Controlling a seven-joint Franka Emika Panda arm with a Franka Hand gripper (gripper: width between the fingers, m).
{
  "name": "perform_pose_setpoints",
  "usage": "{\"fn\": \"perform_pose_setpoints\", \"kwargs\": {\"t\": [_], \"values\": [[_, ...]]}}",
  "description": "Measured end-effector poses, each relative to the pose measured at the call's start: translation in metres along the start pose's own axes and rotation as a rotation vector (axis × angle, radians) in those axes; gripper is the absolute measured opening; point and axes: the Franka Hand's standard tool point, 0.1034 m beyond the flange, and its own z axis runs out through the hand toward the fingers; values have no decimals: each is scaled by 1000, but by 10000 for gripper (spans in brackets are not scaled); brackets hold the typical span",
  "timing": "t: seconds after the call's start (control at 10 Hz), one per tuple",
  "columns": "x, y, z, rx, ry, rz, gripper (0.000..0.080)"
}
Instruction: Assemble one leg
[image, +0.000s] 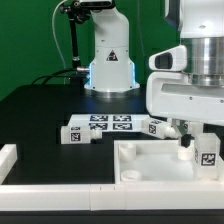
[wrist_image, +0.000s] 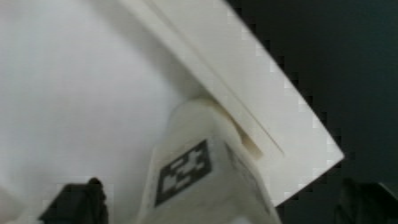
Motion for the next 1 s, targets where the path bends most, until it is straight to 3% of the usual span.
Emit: {"fn": "perform_pose_setpoints", "kwargs": {"t": [0.2, 0.3, 0.4, 0.5, 1.0], "values": [[3, -1, 0, 3, 22, -63, 628], [3, -1, 0, 3, 22, -35, 498], [3, 0, 0, 2, 22, -38, 498], [3, 0, 0, 2, 22, -21, 297], [5, 4, 0, -7, 4, 525, 284]]}}
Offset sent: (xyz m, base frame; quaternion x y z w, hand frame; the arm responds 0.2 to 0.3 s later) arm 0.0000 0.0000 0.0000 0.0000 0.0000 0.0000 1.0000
